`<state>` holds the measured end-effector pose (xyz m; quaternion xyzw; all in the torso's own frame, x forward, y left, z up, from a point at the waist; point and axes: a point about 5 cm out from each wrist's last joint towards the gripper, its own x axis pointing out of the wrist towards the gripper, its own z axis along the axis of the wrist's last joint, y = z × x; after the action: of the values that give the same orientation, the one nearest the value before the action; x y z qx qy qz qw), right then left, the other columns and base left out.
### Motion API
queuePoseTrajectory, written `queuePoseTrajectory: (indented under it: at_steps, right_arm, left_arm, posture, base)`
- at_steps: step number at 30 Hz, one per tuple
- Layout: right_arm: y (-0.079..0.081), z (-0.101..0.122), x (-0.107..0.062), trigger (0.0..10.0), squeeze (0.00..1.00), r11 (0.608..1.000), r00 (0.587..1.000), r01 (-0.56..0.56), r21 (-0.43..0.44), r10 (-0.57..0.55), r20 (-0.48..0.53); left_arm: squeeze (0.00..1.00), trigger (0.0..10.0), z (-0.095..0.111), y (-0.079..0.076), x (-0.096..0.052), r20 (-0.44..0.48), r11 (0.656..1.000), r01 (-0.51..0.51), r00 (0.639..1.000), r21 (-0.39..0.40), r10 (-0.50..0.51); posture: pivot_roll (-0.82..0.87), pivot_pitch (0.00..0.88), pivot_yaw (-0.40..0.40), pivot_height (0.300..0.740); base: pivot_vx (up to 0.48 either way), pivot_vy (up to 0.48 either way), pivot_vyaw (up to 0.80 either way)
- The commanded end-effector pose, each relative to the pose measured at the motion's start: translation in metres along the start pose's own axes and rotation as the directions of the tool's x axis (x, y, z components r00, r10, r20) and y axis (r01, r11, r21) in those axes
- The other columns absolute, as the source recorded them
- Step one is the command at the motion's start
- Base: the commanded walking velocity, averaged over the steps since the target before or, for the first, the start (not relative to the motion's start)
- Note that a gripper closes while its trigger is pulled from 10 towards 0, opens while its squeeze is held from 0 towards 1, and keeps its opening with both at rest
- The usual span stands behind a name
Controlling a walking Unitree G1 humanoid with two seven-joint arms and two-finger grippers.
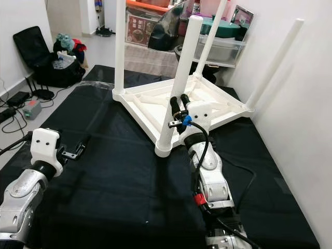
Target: Building children table
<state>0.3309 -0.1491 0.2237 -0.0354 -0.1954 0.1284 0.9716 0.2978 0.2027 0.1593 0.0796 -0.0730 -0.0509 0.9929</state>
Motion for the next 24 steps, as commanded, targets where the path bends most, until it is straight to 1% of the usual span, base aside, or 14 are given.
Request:
queuePoseTrajectory:
  at_steps: [1,2,6,7,8,9,13,14,16,19,21,22,23,24]
  right_arm:
    - [-0.003,0.005,0.001,10.0,1.00,0.999,0.999,-0.041,0.018,0.041,0.008]
    - [-0.003,0.005,0.002,10.0,1.00,0.997,0.998,-0.068,0.019,0.068,0.006]
    - [-0.005,0.006,0.003,10.0,1.00,0.996,0.996,-0.093,0.010,0.093,-0.002]
    - [-0.015,0.009,0.011,10.0,1.00,0.996,0.996,-0.093,-0.007,0.093,-0.009]
    - [-0.020,0.012,0.016,10.0,1.00,0.996,0.996,-0.087,-0.016,0.087,-0.007]
    - [-0.020,0.012,0.016,10.0,1.00,0.996,0.996,-0.087,-0.016,0.087,-0.007]
    - [-0.036,0.024,0.033,10.0,1.00,0.997,0.998,-0.065,-0.031,0.065,0.009]
    - [-0.036,0.024,0.033,10.0,1.00,0.997,0.998,-0.065,-0.031,0.065,0.009]
    - [-0.043,0.031,0.040,10.0,1.00,0.998,0.998,-0.052,-0.037,0.052,0.022]
    - [-0.047,0.035,0.045,10.0,1.00,0.998,0.999,-0.042,-0.043,0.044,0.027]
    - [-0.050,0.045,0.058,10.0,1.00,0.998,0.998,-0.040,-0.047,0.042,0.043]
    - [-0.050,0.045,0.058,10.0,1.00,0.998,0.998,-0.040,-0.047,0.042,0.043]
    - [-0.050,0.048,0.062,10.0,1.00,0.998,0.998,-0.041,-0.049,0.044,0.046]
    - [-0.049,0.053,0.068,10.0,0.94,0.997,0.998,-0.042,-0.058,0.045,0.054]
  left_arm:
    - [0.00,10.0,-0.001,-0.002,0.001,0.000,1.000,0.015,1.000,0.003,-0.015]
    - [0.00,10.0,-0.001,-0.002,0.001,0.000,1.000,0.014,1.000,0.004,-0.014]
    - [0.00,10.0,-0.001,-0.002,0.001,0.000,1.000,0.014,1.000,0.006,-0.014]
    - [0.00,10.0,0.000,-0.002,0.002,0.003,1.000,0.013,1.000,0.008,-0.013]
    - [0.00,10.0,0.000,-0.002,0.002,0.004,1.000,0.012,1.000,0.008,-0.012]
    - [0.00,10.0,0.000,-0.002,0.002,0.004,1.000,0.012,1.000,0.008,-0.012]
    - [0.00,10.0,0.000,-0.001,0.001,0.006,1.000,0.010,1.000,0.010,-0.010]
    - [0.00,10.0,0.000,-0.001,0.001,0.006,1.000,0.010,1.000,0.010,-0.010]
    - [0.00,10.0,0.000,-0.002,0.001,0.005,1.000,0.010,1.000,0.009,-0.011]
    - [0.00,10.0,-0.001,-0.002,0.001,0.005,1.000,0.011,1.000,0.009,-0.011]
    - [0.00,10.0,0.000,-0.004,0.002,0.007,1.000,0.014,1.000,0.008,-0.014]
    - [0.00,10.0,0.000,-0.004,0.002,0.007,1.000,0.014,1.000,0.008,-0.014]
    - [0.00,10.0,0.000,-0.005,0.002,0.008,1.000,0.014,1.000,0.009,-0.014]
    - [0.00,10.0,0.000,-0.006,0.002,0.009,1.000,0.015,1.000,0.009,-0.015]
  posture:
    - [0.10,0.000,-0.153,0.740]
    - [0.10,0.000,-0.153,0.740]
    - [0.10,0.000,-0.154,0.740]
    - [0.10,0.000,-0.158,0.740]
    - [0.10,0.000,-0.159,0.740]
    - [0.10,0.000,-0.159,0.740]
    - [0.11,0.000,-0.162,0.740]
    - [0.11,0.000,-0.162,0.740]
    - [0.11,0.000,-0.162,0.740]
    - [0.11,0.000,-0.164,0.740]
    - [0.11,0.000,-0.167,0.740]
    - [0.11,0.000,-0.167,0.740]
    - [0.11,0.000,-0.167,0.740]
    - [0.12,0.000,-0.169,0.740]
  base:
    - [0.000,0.000,0.00]
    - [0.000,0.000,0.00]
    - [0.000,0.000,0.00]
    - [0.000,0.000,0.00]
    - [0.000,0.000,0.00]
    - [0.000,0.000,0.00]
    - [0.000,0.000,0.00]
    - [0.000,0.000,0.00]
    - [0.000,0.000,0.00]
    - [0.000,0.000,0.00]
    - [0.000,0.000,0.00]
    - [0.000,0.000,0.00]
    - [0.000,0.000,0.00]
    - [0.000,0.000,0.00]
